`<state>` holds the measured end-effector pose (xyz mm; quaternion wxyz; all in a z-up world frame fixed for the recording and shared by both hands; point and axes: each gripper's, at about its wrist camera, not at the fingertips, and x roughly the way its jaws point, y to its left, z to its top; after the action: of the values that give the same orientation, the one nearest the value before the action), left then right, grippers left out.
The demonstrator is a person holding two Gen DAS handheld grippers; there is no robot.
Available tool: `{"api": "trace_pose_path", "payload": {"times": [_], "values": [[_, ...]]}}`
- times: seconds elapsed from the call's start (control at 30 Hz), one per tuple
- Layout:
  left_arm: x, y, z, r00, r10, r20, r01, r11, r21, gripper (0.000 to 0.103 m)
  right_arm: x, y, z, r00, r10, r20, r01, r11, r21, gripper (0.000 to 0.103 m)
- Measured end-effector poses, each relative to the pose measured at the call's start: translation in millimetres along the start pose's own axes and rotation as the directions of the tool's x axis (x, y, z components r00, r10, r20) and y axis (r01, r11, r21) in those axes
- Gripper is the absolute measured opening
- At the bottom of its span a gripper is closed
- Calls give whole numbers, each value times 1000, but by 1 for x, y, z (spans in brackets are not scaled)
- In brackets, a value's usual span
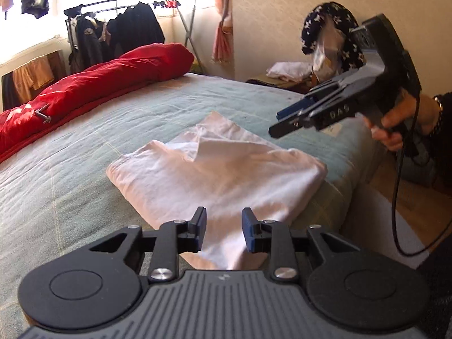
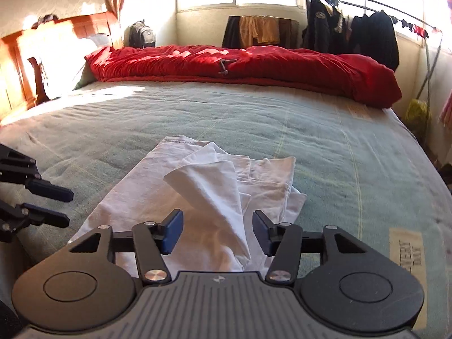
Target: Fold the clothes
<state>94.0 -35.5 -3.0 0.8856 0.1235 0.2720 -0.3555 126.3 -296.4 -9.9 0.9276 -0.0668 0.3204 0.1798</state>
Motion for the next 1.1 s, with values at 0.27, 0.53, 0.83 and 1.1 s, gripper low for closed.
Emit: {"api": "trace_pose_path", "payload": {"times": [0.27,0.53,0.83,1.1], "values": [[7,11,-1,999,27,33,-24,995,-95,42,65,-19,11,995,56,-87,-51,997,64,60],[13,23,-2,999,25,23,-22,993,-117,45,47,-84,16,998,-60,6,55,947,316,60],[27,18,-4,1000,-14,9,15,993,-115,48,59,-76,11,999,-32,-4,31,948,318,44],[29,12,-9,1000,-5,-19,3,995,-101,49,85,-85,11,998,-60,-17,62,948,311,6]]}}
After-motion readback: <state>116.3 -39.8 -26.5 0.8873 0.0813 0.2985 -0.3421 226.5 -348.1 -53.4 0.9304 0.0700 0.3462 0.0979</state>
